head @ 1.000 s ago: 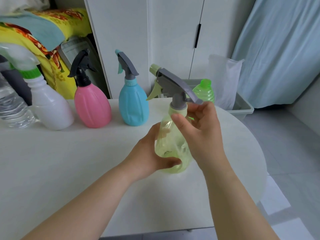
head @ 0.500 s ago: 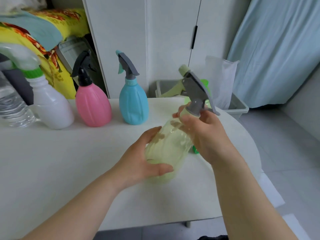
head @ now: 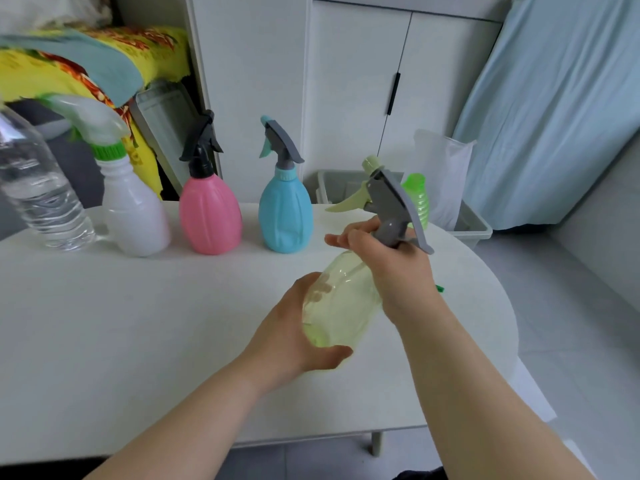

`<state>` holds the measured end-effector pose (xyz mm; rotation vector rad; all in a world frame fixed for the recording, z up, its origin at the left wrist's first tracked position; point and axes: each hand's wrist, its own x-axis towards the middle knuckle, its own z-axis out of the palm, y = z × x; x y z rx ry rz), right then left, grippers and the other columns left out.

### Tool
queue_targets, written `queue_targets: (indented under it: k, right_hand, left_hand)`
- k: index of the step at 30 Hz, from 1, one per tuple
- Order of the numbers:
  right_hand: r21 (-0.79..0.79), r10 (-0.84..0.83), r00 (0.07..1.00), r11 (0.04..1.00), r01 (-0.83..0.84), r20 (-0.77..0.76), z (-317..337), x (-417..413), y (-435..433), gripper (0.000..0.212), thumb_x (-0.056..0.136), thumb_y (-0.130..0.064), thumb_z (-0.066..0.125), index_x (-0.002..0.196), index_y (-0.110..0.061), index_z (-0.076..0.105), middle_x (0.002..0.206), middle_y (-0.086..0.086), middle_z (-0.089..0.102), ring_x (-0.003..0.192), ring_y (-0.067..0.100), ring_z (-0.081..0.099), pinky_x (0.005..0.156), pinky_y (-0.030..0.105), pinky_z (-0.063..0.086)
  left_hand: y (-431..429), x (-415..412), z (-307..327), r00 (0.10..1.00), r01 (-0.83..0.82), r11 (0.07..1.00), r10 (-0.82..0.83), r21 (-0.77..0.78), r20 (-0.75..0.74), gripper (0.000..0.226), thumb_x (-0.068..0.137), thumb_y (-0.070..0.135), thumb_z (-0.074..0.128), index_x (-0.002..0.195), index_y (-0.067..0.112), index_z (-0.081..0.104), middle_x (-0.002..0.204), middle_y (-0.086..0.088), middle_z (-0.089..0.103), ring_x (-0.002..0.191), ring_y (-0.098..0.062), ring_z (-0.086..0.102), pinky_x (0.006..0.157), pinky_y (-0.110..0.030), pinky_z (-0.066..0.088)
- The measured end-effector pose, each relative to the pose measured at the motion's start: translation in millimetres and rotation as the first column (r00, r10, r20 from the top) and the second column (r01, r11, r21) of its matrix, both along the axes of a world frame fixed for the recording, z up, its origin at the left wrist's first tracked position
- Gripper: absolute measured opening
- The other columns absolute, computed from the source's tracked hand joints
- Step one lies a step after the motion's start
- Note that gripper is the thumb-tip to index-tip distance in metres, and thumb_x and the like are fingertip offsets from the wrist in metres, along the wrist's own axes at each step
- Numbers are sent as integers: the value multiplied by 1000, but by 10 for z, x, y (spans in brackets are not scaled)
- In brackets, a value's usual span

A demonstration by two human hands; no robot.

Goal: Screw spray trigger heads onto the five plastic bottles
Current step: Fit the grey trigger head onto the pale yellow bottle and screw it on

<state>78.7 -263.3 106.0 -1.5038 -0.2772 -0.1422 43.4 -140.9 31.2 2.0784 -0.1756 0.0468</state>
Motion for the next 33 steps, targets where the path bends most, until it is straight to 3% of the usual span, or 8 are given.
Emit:
queue_targets:
  k: [5, 8, 11, 15, 18, 22, 25, 33]
  right_hand:
    - [7, -234, 971, 972, 234, -54, -35, 14, 86, 18, 71, -5, 55, 59, -13, 44, 65, 27, 56, 81, 33, 62, 48, 19, 31]
    - [-60, -186, 982, 981, 185, -9, -33, -11, 74, 27, 74, -8, 59, 55, -6, 39, 46, -5, 45, 43, 8, 43, 43, 11, 28]
    - [-141, -71, 997, 988, 69, -7, -150, -110, 61, 16, 78, -16, 61, 80, -29, 53, 77, -20, 58, 72, -7, 56, 67, 8, 44]
    - [-214, -20, 999, 976, 29, 45, -173, -99, 35, 20, 81, -16, 60, 90, -31, 52, 89, -19, 58, 80, -12, 56, 72, 5, 44]
    - [-179, -112, 992, 976, 122, 64, -13, 69, -23, 14, 82, -16, 59, 89, -26, 53, 86, -15, 59, 74, -9, 55, 68, 6, 44]
    - [-155, -210, 971, 962, 225, 112, 209, 396, -65, 24, 83, -16, 57, 107, -15, 52, 86, -10, 58, 82, 6, 54, 77, 21, 43]
    - [-180, -255, 954, 942, 282, 156, 294, 661, -16, 22, 84, -17, 56, 105, -15, 48, 86, -10, 55, 84, 9, 53, 73, 20, 41]
    - [-282, -347, 928, 885, 371, 133, 113, 1279, 209, 41, 85, -20, 54, 123, -10, 40, 104, 0, 50, 95, 16, 46, 76, 23, 34]
  left_hand:
    - [-30, -12, -54, 995, -83, 996, 81, 32, 59, 82, 50, 36, 78, 114, 48, 29, 100, 36, 35, 100, -3, 41, 81, -21, 35]
    - [-50, 29, -51, 994, -85, 996, 85, 2, 63, 91, 54, 35, 80, 128, 34, 27, 111, 24, 35, 103, -1, 37, 86, -22, 33]
    - [-17, 68, -42, 998, -60, 998, 61, -28, 32, 99, 54, 32, 81, 133, 35, 21, 118, 25, 31, 108, 5, 32, 89, -17, 28]
    - [151, 96, -97, 1000, 21, 999, -21, 26, -12, 105, 57, 49, 72, 138, 38, 6, 144, 14, 23, 131, -5, 22, 105, -25, 20]
    - [298, 86, -173, 1000, -2, 981, -3, 196, 27, 91, 59, 85, 28, 134, 39, 6, 141, 18, 16, 130, -2, 15, 108, -22, 9]
    - [337, 163, -354, 995, -82, 901, 48, 426, 89, 52, 89, 46, 38, 136, 27, 27, 152, 5, 18, 139, -10, 14, 111, -23, 5]
    - [272, 216, -442, 994, -79, 815, 23, 574, 103, 51, 89, 45, 36, 136, 28, 26, 153, 5, 15, 140, -9, 9, 111, -24, -1]
    - [257, 259, -461, 988, -124, 810, 48, 573, 145, 49, 88, 44, 37, 134, 31, 28, 152, 10, 19, 139, -5, 10, 111, -24, -1]
